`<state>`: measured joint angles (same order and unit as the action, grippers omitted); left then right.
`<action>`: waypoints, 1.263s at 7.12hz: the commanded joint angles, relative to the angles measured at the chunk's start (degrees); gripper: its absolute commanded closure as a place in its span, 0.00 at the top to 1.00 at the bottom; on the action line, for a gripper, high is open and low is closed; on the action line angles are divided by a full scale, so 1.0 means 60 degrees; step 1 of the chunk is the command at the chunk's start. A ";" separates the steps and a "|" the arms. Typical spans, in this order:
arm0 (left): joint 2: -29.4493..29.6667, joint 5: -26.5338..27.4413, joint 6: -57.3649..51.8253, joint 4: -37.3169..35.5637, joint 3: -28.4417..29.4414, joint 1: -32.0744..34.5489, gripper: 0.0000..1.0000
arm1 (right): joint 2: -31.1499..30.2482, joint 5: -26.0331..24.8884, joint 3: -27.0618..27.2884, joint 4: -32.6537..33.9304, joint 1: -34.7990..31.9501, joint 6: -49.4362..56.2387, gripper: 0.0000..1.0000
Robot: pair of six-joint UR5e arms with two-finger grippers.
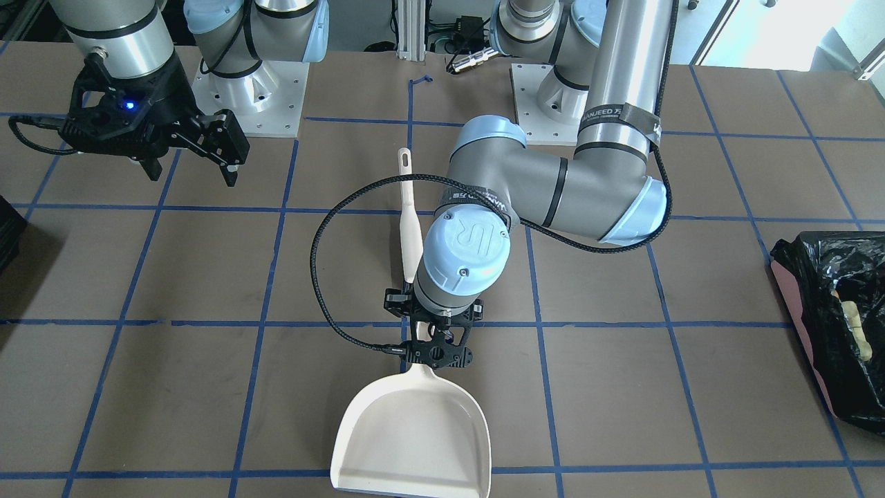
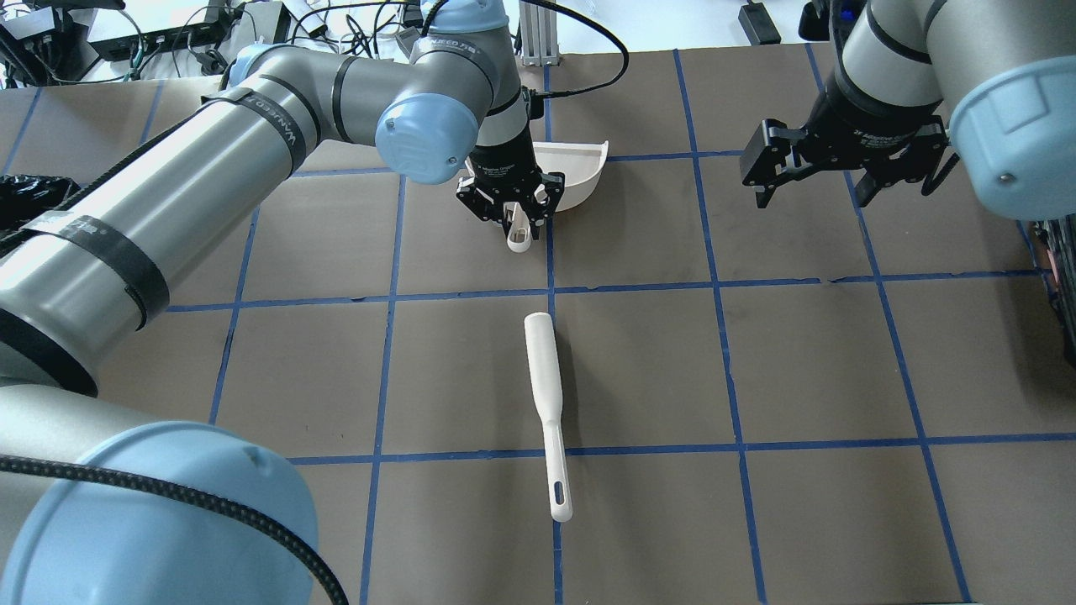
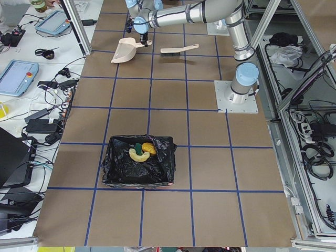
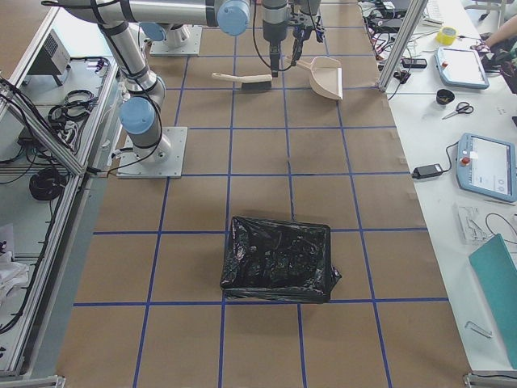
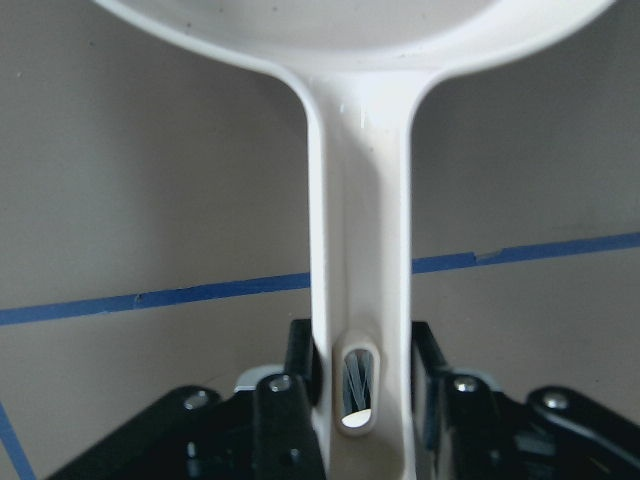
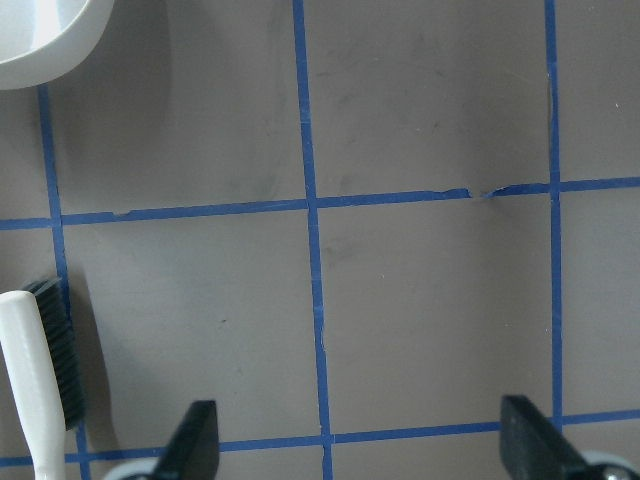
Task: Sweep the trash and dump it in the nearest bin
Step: 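Lower the dustpan onto the table and open the left gripper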
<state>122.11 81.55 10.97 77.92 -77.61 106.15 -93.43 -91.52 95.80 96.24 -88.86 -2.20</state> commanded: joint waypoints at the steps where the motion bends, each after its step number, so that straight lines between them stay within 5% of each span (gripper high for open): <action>1: -0.0005 -0.0262 0.0003 -0.0008 0.0000 0.0120 0.02 | 0.0001 0.0005 0.0000 0.0000 0.0000 0.0000 1.00; 6: -0.0005 -0.0262 -0.0071 -0.0023 -0.0277 0.0150 0.03 | 0.0001 0.0005 0.0000 0.0000 0.0000 0.0000 1.00; 9: 0.0024 -0.0276 0.0060 -0.0168 -0.0308 0.0179 0.14 | -0.0014 0.0020 0.0000 0.0000 0.0000 0.0000 1.00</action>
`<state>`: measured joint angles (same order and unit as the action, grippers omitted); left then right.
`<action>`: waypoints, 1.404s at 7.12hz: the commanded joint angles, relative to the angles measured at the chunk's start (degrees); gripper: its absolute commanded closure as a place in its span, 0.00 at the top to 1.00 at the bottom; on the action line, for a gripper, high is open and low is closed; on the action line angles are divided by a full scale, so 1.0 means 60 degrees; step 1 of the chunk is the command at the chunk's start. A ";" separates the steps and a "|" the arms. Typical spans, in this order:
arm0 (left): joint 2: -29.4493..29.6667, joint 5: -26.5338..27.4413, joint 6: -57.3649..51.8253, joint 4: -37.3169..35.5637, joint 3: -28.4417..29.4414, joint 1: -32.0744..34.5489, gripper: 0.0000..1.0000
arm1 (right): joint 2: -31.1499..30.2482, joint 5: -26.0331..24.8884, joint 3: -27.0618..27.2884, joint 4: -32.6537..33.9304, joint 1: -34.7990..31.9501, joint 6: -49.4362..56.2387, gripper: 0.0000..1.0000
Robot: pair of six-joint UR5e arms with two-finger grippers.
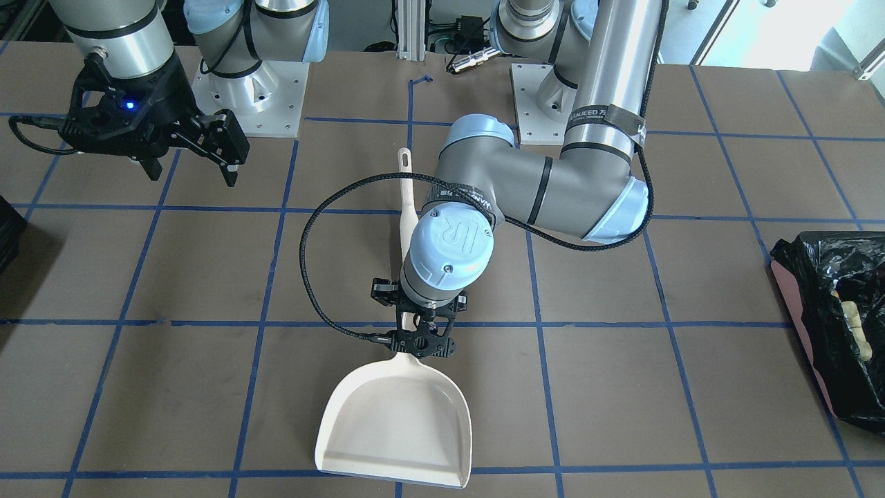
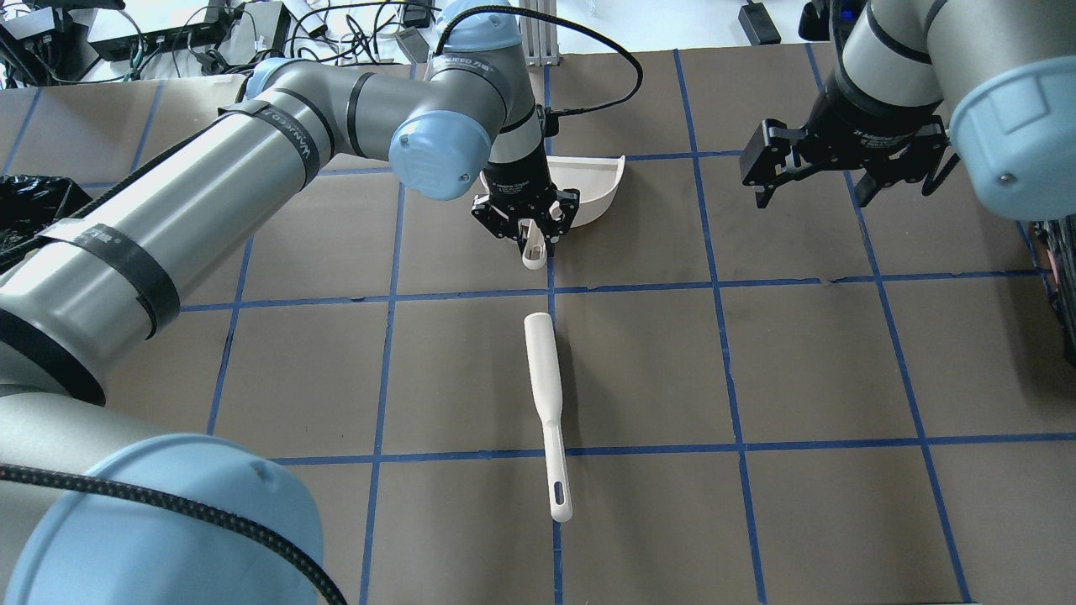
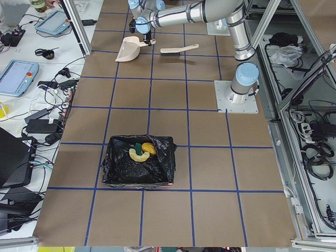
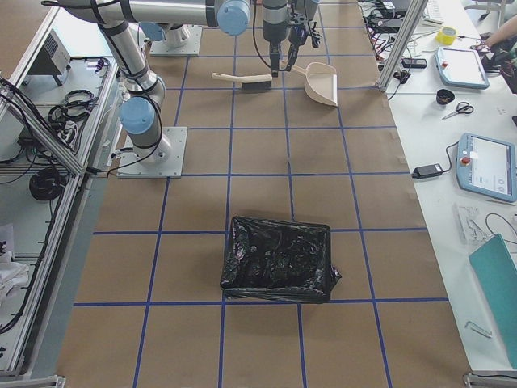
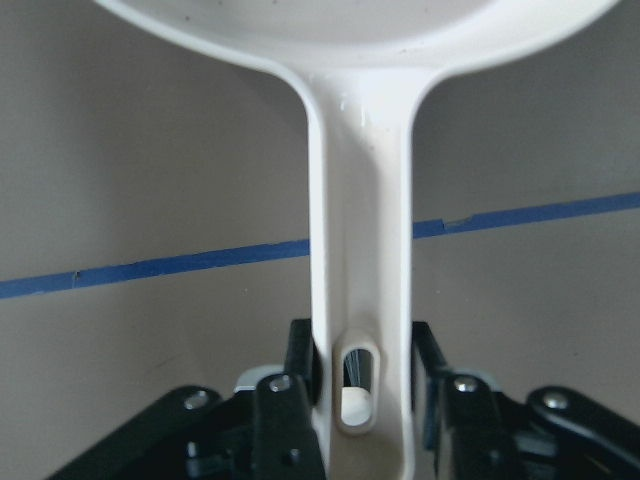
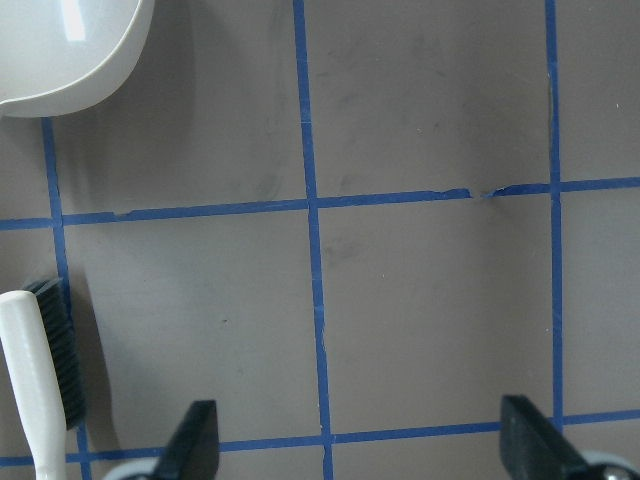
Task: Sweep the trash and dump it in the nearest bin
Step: 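Lower the dustpan onto the table and open the left gripper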
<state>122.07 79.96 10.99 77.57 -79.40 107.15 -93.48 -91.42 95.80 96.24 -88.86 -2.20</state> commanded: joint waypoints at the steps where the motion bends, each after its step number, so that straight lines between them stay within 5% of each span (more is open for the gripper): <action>1: 0.0032 -0.0011 0.0087 -0.0314 -0.0009 0.0012 0.19 | -0.0005 0.0002 0.0000 0.0000 0.0000 0.0000 1.00; 4: 0.0046 0.0003 0.0161 -0.0447 -0.0096 0.0187 0.38 | -0.0005 0.0016 0.0000 0.0000 0.0000 0.0000 1.00; 6: 0.0017 0.0003 0.0452 -0.0506 -0.0154 0.0202 0.95 | -0.0005 0.0002 0.0000 0.0000 0.0000 0.0000 1.00; 10: -0.0319 0.0120 0.0293 -0.0828 -0.0155 0.0188 1.00 | -0.0005 0.0089 0.0000 0.0000 0.0000 0.0000 1.00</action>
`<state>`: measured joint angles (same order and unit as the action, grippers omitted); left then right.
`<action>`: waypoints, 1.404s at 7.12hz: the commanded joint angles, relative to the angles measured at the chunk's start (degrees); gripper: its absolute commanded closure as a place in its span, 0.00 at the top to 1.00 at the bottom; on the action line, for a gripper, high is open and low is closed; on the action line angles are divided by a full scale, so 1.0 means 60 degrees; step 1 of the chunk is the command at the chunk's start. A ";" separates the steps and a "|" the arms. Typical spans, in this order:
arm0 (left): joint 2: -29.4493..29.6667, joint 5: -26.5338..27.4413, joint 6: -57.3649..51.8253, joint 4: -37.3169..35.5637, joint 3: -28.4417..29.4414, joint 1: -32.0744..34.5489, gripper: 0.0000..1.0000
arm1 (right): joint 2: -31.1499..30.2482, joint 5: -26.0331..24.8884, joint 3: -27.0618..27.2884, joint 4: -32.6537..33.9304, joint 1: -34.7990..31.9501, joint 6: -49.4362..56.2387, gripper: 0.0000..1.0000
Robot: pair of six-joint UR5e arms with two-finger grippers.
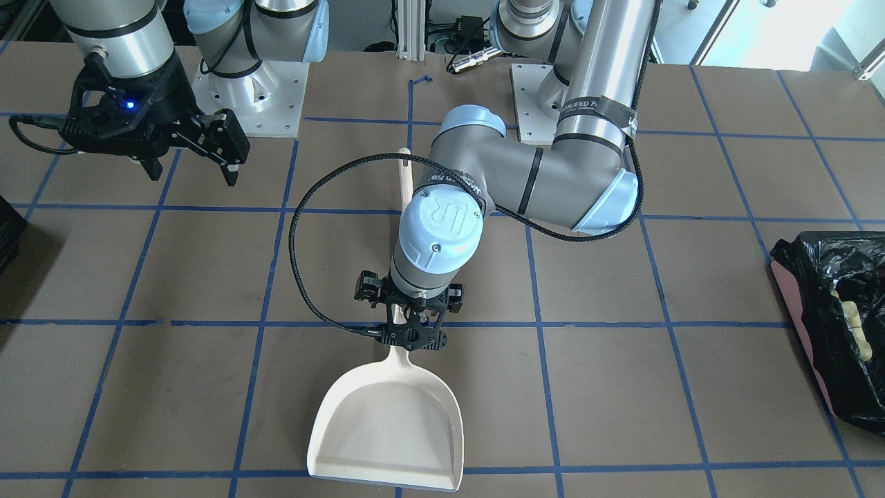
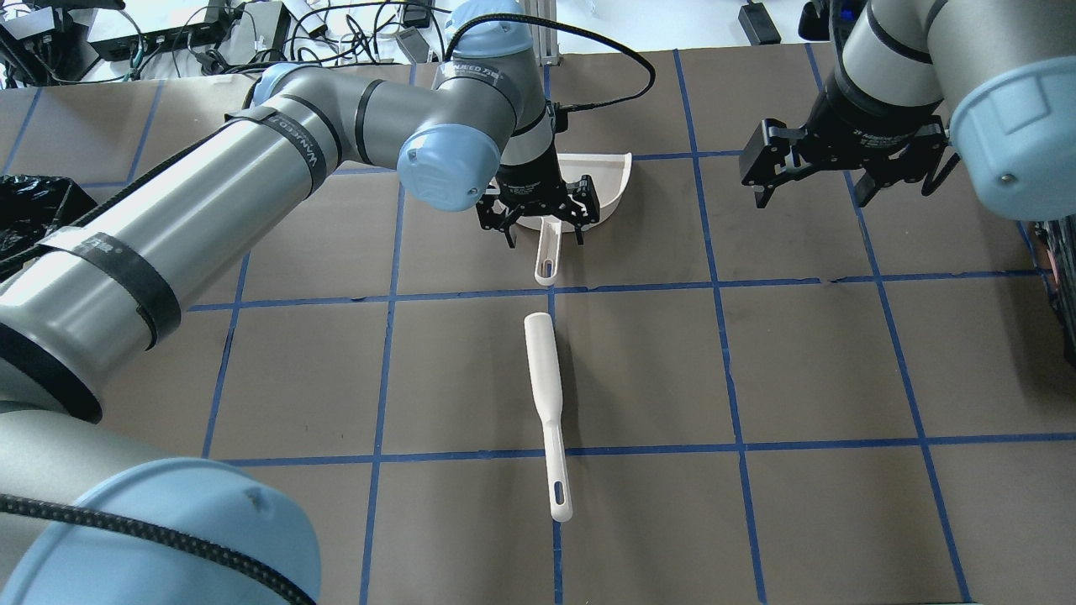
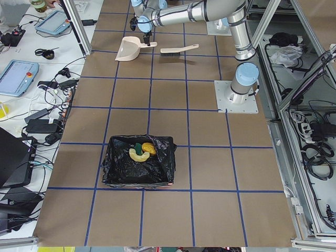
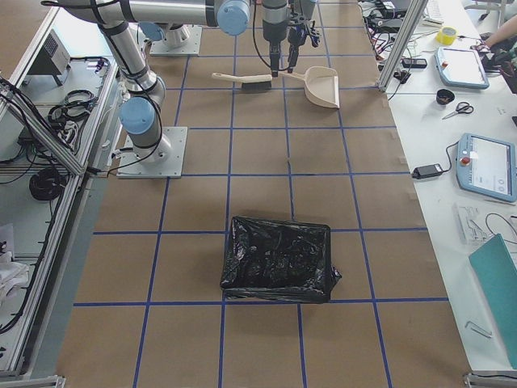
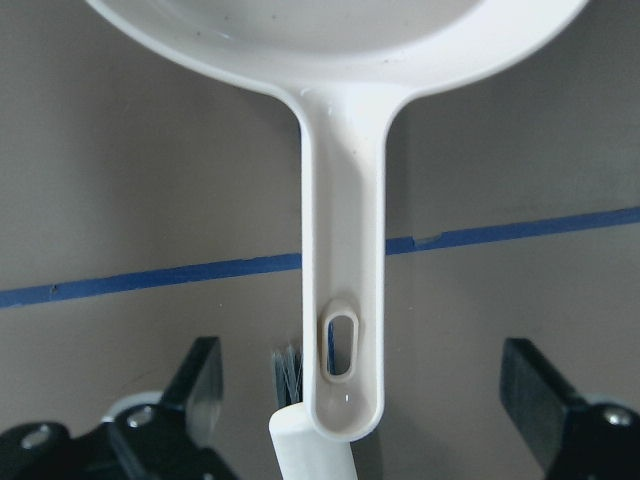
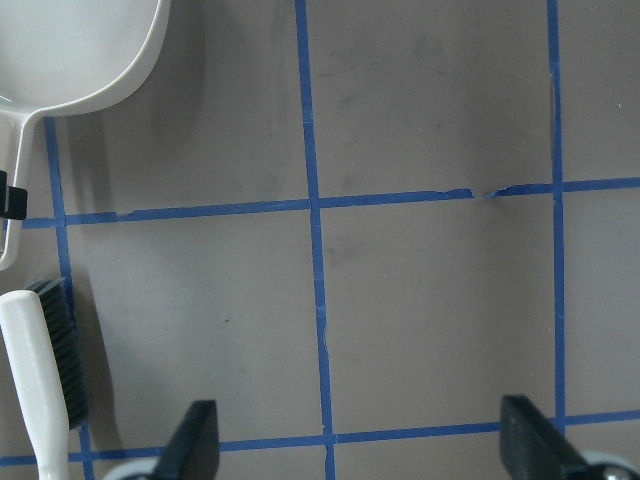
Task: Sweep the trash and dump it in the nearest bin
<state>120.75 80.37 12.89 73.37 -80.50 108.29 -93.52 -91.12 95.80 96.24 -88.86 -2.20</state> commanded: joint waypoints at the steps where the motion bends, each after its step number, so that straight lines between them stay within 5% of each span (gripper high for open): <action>1: -0.0203 0.0356 -0.0039 -0.0144 0.0029 -0.0016 1.00 | 0.0000 0.0026 -0.0014 0.0000 0.0000 0.0000 1.00; 3: -0.0481 0.2838 -0.0317 -0.0129 -0.0029 -0.0161 1.00 | -0.0014 0.0084 -0.0014 0.0015 0.0000 -0.0044 1.00; 10: -0.2471 0.2864 -0.0874 0.0923 -0.0191 -0.2210 1.00 | -0.0044 -0.0019 -0.0175 0.0029 0.0030 -0.0014 1.00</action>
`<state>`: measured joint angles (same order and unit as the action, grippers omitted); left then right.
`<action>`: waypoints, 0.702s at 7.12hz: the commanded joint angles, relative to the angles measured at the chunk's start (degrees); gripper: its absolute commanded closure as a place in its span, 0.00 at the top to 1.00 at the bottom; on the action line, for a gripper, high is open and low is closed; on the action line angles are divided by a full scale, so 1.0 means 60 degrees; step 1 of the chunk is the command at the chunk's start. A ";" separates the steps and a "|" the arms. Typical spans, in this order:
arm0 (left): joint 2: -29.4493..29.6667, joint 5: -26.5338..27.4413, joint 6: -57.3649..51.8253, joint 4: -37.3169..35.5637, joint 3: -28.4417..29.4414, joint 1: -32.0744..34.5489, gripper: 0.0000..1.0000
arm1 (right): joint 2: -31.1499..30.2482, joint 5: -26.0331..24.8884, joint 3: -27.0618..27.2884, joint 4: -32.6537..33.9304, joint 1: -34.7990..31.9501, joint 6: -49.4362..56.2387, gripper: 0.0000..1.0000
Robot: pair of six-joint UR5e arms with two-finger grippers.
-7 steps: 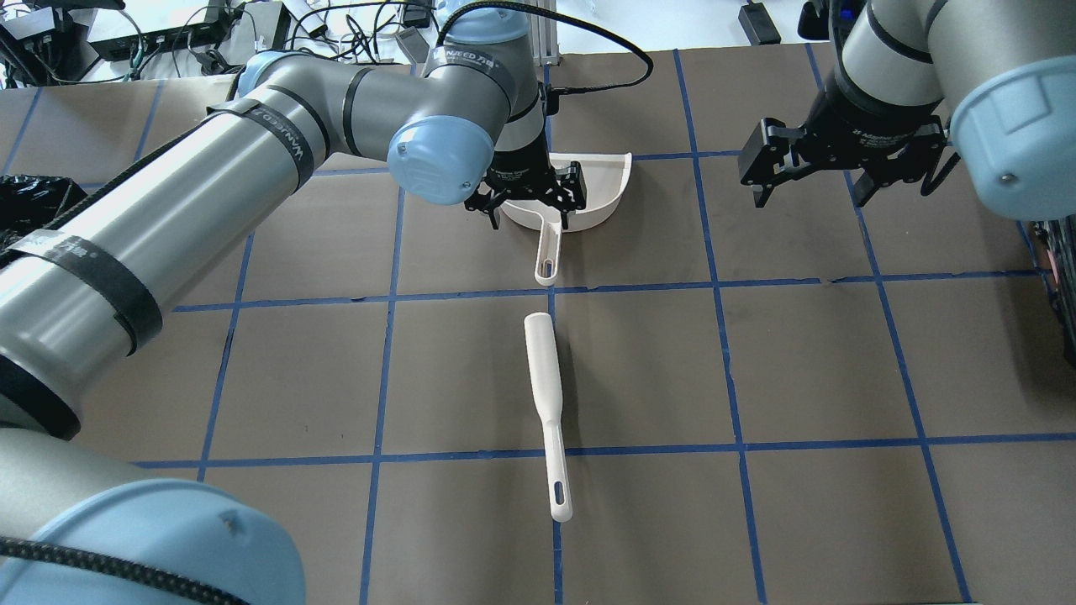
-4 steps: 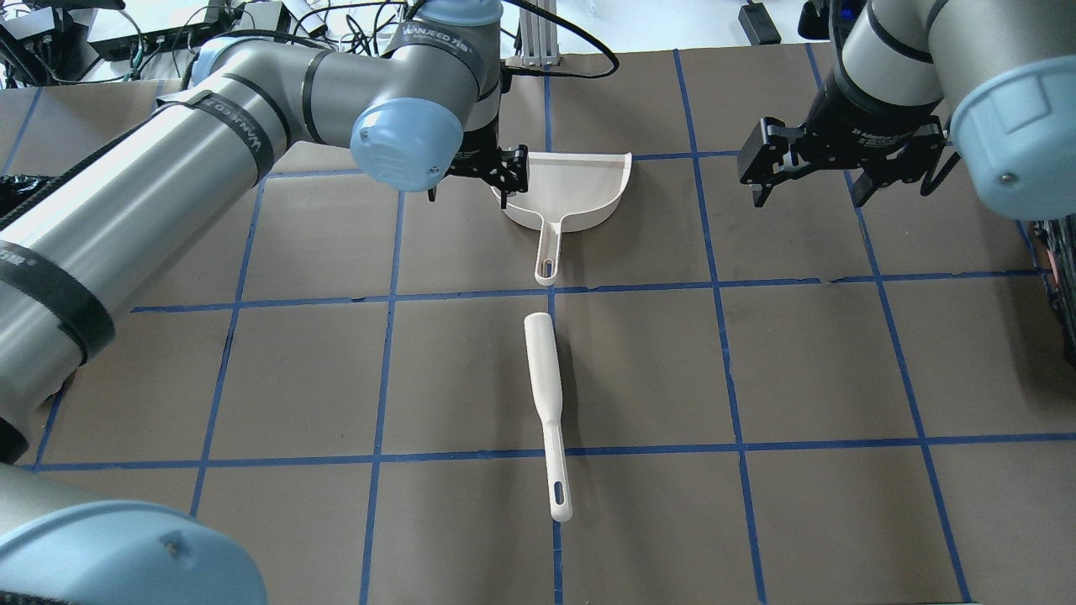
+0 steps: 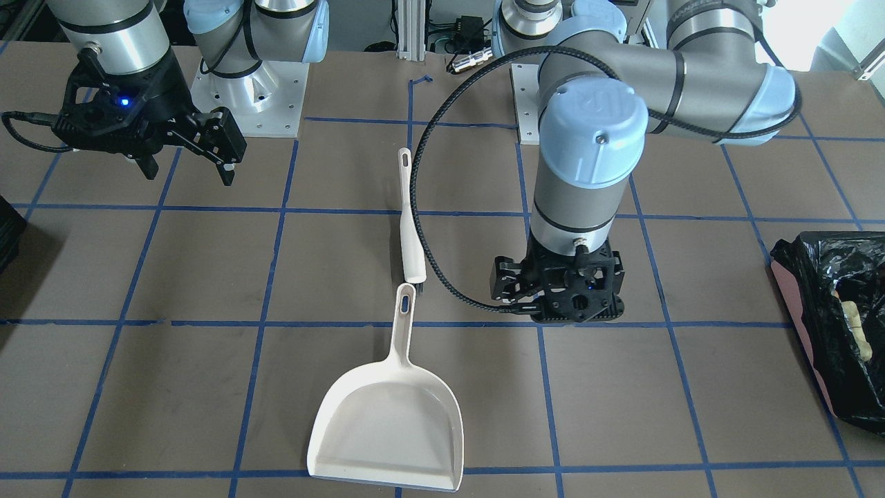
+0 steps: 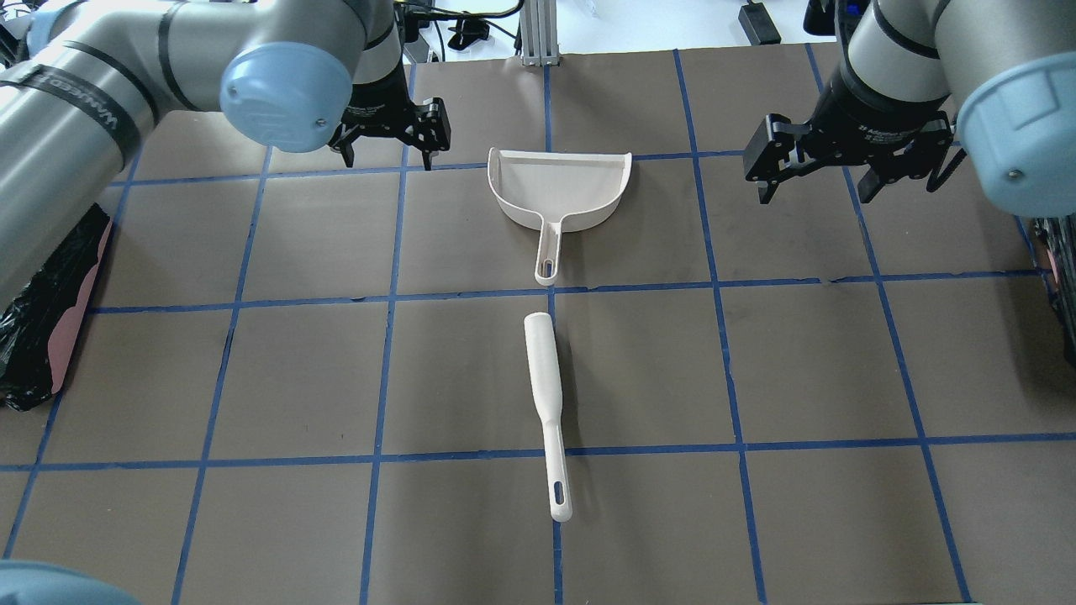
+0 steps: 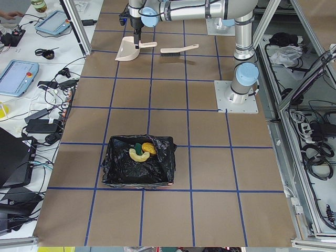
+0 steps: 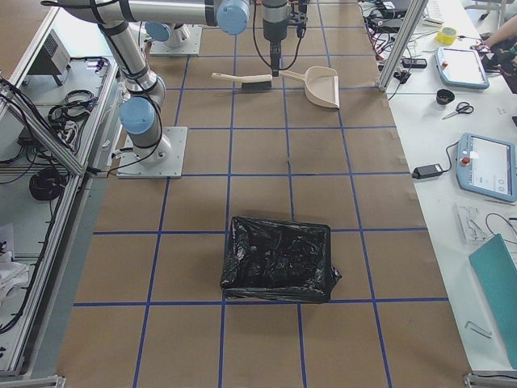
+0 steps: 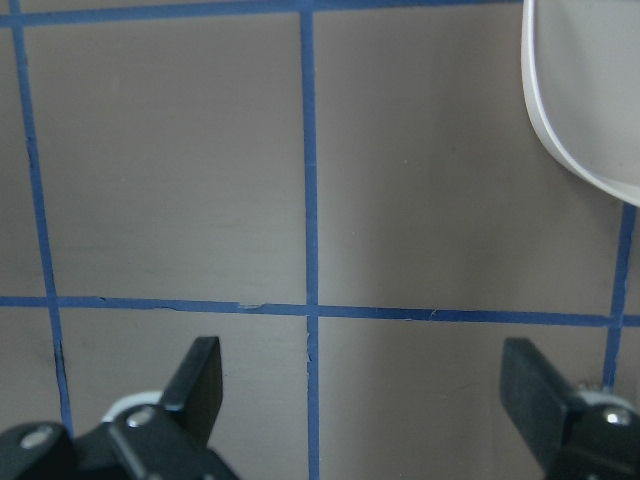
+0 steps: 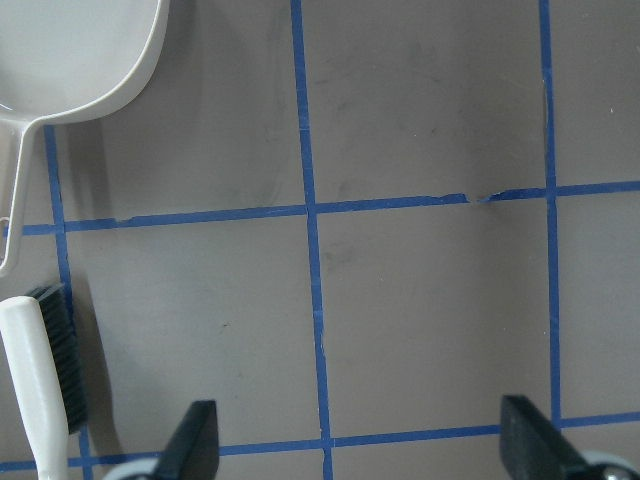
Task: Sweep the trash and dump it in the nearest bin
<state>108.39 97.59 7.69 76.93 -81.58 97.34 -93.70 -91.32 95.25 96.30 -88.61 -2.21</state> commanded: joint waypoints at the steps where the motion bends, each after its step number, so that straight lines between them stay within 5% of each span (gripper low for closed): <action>1: -0.0762 -0.0005 -0.0050 0.0347 -0.0012 -0.0736 1.00 | -0.0100 -0.0057 -0.0214 0.0019 -0.0012 0.0032 1.00; 4: -0.1786 -0.0457 -0.0051 0.0887 -0.0449 -0.0842 1.00 | -0.0013 0.0060 -0.0566 0.0004 -0.0056 -0.0041 1.00; 5: -0.2153 -0.1315 -0.0065 0.0933 -0.0640 -0.0856 1.00 | -0.0056 0.0088 -0.0581 0.0019 -0.0099 -0.0027 1.00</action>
<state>98.38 94.15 7.36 81.63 -84.03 92.25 -93.90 -90.93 91.99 96.41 -88.97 -2.39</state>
